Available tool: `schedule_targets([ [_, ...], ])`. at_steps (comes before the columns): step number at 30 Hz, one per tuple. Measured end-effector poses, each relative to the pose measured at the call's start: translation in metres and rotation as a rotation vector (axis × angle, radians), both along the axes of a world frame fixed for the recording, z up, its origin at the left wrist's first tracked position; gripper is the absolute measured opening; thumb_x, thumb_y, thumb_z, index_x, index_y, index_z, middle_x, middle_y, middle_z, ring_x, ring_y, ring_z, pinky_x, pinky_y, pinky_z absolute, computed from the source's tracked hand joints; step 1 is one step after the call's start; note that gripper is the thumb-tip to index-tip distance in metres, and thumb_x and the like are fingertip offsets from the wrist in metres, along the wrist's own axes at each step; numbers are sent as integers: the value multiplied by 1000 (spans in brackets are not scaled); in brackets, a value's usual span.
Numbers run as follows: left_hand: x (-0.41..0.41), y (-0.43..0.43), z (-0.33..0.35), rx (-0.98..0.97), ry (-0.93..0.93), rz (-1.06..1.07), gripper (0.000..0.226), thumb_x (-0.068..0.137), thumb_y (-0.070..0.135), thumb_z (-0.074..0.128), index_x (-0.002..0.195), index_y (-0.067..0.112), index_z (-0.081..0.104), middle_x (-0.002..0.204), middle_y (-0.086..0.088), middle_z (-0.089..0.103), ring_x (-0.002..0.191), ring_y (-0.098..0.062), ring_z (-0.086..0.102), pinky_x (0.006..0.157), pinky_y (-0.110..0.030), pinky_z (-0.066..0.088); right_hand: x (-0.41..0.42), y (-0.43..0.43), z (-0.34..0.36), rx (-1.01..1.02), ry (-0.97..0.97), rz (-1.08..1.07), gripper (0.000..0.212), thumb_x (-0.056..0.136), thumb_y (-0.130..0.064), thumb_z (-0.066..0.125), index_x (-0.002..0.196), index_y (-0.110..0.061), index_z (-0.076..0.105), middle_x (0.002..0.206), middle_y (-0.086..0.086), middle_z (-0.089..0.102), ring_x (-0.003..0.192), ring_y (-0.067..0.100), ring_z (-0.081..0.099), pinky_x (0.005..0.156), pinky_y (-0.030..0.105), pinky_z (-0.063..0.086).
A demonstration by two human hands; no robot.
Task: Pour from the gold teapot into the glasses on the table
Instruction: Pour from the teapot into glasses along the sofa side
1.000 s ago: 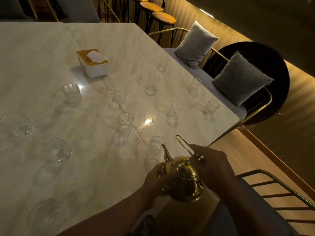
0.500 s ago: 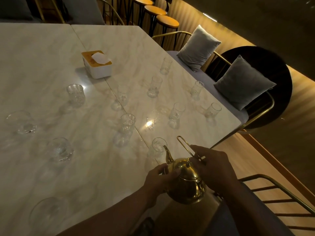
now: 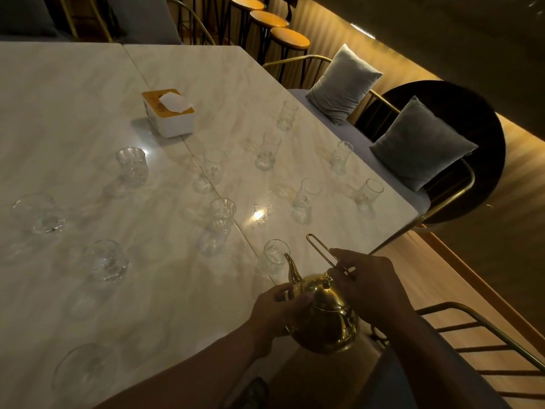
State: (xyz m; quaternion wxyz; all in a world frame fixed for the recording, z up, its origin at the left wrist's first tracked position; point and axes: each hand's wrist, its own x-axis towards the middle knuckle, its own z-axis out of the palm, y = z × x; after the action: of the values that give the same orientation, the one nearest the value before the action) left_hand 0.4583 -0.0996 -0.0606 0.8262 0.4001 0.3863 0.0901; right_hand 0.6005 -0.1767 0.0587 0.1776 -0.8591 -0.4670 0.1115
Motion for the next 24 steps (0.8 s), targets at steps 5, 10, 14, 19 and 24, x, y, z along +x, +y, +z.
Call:
schedule_targets([
  [5,1,1,-4,-2,19,-9,47,64,42,86,107,32,71,111,3,70,98,-20,67,71,-38,58,1,2,0,-6,-11,-3,41,94,-24,67,134,-22,62,110,-4,75,87,7,68,87,34,58],
  [10,2,2,-6,1,32,-12,49,61,44,87,106,34,71,113,2,69,100,-22,67,75,-42,59,0,5,1,-4,-7,-12,41,93,-24,68,134,-21,62,109,-3,75,83,4,64,87,33,57],
  [14,2,2,-7,-6,26,-10,45,65,41,86,106,32,71,110,2,71,98,-21,68,72,-40,59,-1,6,2,-12,-5,-18,40,93,-24,68,133,-21,63,110,-3,75,91,10,69,88,34,57],
  [19,1,3,-7,-4,36,-19,51,60,47,87,106,33,71,111,2,70,101,-23,67,80,-46,60,-2,8,3,-17,-13,-20,39,93,-24,69,132,-21,64,109,-3,75,94,12,70,89,34,56],
  [24,1,3,-8,-4,18,-26,49,62,46,86,107,32,70,112,2,69,100,-22,67,76,-41,59,-3,8,4,-37,-12,-18,40,93,-24,68,133,-21,63,109,-4,75,92,9,69,90,35,56],
])
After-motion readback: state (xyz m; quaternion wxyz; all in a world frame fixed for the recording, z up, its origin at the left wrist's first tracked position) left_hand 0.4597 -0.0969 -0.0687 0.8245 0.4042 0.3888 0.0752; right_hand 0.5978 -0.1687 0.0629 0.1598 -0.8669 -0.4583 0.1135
